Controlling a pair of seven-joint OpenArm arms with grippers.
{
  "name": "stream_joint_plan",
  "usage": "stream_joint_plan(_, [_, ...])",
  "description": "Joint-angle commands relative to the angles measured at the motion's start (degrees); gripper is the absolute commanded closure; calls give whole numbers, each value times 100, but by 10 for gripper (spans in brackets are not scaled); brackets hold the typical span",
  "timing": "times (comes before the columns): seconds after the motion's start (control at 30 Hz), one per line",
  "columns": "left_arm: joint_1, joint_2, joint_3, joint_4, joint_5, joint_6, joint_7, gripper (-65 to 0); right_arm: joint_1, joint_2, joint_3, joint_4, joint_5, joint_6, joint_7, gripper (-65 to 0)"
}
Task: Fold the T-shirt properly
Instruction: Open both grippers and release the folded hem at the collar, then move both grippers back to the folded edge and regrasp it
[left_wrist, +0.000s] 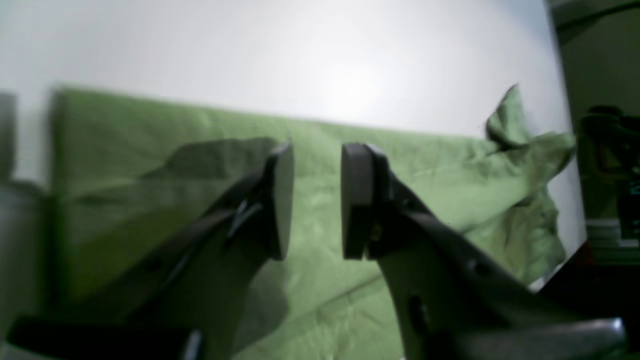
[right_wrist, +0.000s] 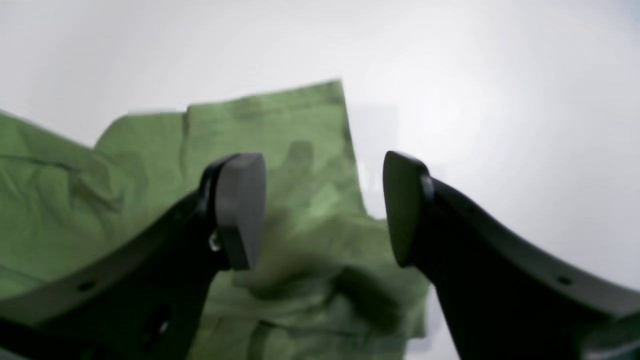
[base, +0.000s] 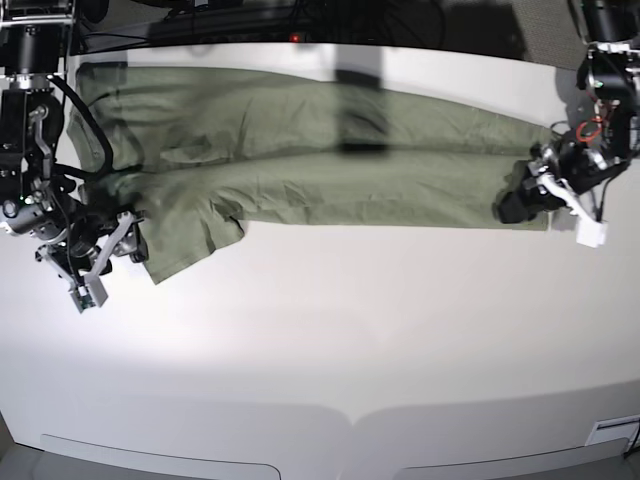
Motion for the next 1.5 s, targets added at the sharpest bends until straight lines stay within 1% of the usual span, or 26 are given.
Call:
stream_joint_plan(0.0, [-76, -26, -42, 101, -52, -56, -129, -163, 90, 42, 44, 74, 31, 17, 42, -369])
stream_joint_plan(0.07, [-50, 70, -33, 101, 20, -56, -127, -163, 11, -24, 44, 74, -9, 33, -15, -369])
stream_joint_plan(0.2, [127, 96, -33, 101, 127, -56, -131, -163, -330, -35, 44, 61, -127, 31, -4, -369])
stream_joint_plan(0.27, [286, 98, -33, 101, 127, -56, -186, -163, -505, -35, 44, -57, -356, 31, 210, -369])
stream_joint_plan(0.33, [437, 101, -33, 101, 269, -56, -437, -163, -557, -59, 44, -348, -463, 24, 385, -369])
stream_joint_plan(0.43, [566, 114, -33, 101, 807, -56, -791, -163, -439, -153, 42, -885, -442, 22, 450, -369])
stream_joint_plan(0.6, [581, 114, -33, 101, 1172, -56, -916, -154, -127, -385, 39, -1655, -468, 39, 531, -369])
stream_joint_plan(0.7, [581, 111, -33, 98, 1685, -56, -1305, -154, 122, -533, 39, -1926, -529, 44, 636, -369])
stream_joint_plan(0.77, [581, 114, -33, 98, 1969, -56, -1467, -154, 278, -640, 39, -2015, -702, 42, 667, -369])
stream_joint_plan(0.83, [581, 111, -33, 98, 2059, -56, -1497, -154, 404, -739, 39, -2114, -824, 42, 699, -369])
stream_joint_plan(0.97, [581, 111, -33, 63, 2057, -56, -1567, -154, 579, -911, 39, -2465, -1071, 39, 933, -369])
stream_joint_plan(1.07, [566, 114, -33, -15, 2330, -56, -1882, -154, 737, -975, 39, -2741, -1067, 39, 968, -369])
stream_joint_plan(1.13, [549, 109, -33, -107, 2590, -56, -2221, -154, 822, -999, 39, -2839, -1064, 39, 1008, -369])
stream_joint_plan(1.2, [501, 109, -33, -192, 2675, -39, -2470, -154, 894, -1010, 39, -2870, -1064, 37, 1032, -369])
stream_joint_plan(1.27, [372, 107, -33, -284, 2686, -39, -2485, -154, 955, -1021, 39, -2872, -1062, 37, 1040, -369])
stream_joint_plan(1.4, [13, 94, -33, -348, 3005, -39, -2479, -154, 1027, -1019, 39, -2872, -1043, 35, 1047, -369])
stream_joint_plan(1.47, [-140, 94, -33, -348, 2992, -37, -2295, -154, 1075, -1019, 39, -2870, -1019, 46, 1036, -369])
